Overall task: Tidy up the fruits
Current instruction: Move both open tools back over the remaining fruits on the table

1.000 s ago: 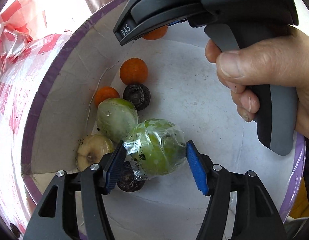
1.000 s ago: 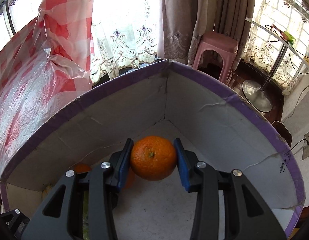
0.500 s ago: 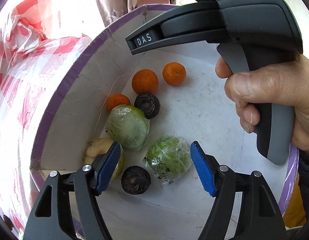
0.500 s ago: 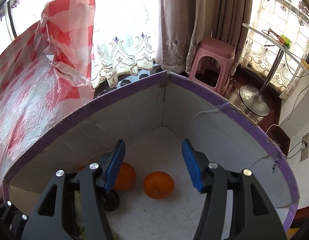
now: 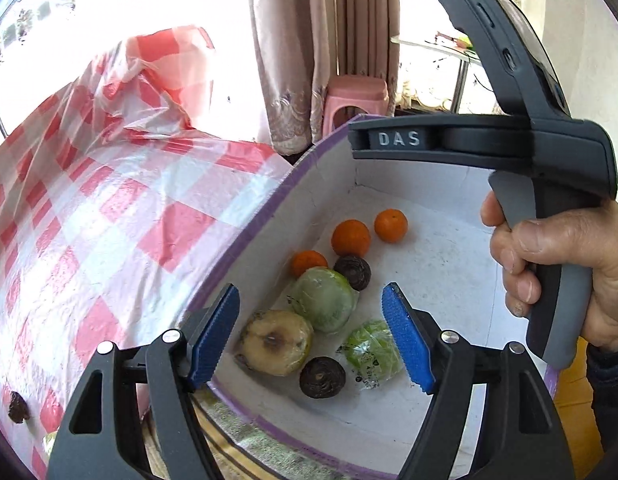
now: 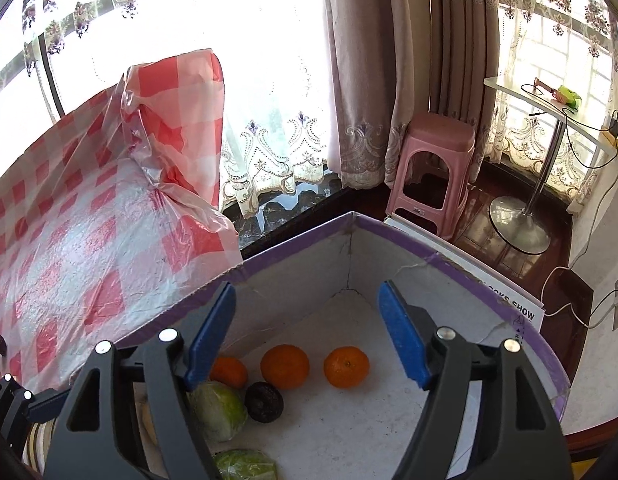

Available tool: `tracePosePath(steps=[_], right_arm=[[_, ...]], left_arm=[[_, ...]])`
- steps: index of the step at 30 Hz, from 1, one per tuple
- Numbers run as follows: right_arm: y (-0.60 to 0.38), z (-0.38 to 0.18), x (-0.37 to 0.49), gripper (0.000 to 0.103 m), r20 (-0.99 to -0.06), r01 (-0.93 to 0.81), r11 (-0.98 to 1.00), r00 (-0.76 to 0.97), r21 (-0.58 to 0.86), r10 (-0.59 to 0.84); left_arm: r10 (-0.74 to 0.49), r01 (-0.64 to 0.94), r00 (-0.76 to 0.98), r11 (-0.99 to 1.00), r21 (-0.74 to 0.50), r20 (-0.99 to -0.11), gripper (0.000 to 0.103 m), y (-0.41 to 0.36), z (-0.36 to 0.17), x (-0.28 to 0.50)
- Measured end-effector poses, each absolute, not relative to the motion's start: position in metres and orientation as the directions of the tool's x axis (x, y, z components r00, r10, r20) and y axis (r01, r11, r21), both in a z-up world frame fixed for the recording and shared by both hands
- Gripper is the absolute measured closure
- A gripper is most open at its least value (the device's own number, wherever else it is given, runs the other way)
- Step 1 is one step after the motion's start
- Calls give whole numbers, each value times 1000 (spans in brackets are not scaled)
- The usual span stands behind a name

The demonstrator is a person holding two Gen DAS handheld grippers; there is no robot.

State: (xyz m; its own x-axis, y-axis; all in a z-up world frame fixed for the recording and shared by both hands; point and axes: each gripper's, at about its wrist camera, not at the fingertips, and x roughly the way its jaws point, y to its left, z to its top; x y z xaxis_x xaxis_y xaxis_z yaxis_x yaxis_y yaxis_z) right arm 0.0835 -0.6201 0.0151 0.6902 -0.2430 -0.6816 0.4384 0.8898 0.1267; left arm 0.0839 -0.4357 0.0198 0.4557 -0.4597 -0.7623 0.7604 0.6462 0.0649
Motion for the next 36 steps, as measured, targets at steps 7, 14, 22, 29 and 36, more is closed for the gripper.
tracePosePath(steps=[7,14,22,29,36], right_arm=[[-584,32,79,28,-660,369,919,727,139,-192],[-532,39,80,28,-652,254,954,753,157,-93],[-464,41,83,28,-671,127,981,742,149,6],[-408,35,85,26,-686,4,986,719,165,112],[-361,30,87,26,-702,-118,976,679,182,213]], left_arm=[[-460,694,524,718,46,-717,30,-396,32,89],[-449,624,567,781,4,-690,31,-350,44,93],[-381,509,647,861,2,-661,31,-281,56,95],[-305,392,698,920,-11,-648,31,-212,60,94],[-243,283,705,958,-51,-666,32,-149,56,95]])
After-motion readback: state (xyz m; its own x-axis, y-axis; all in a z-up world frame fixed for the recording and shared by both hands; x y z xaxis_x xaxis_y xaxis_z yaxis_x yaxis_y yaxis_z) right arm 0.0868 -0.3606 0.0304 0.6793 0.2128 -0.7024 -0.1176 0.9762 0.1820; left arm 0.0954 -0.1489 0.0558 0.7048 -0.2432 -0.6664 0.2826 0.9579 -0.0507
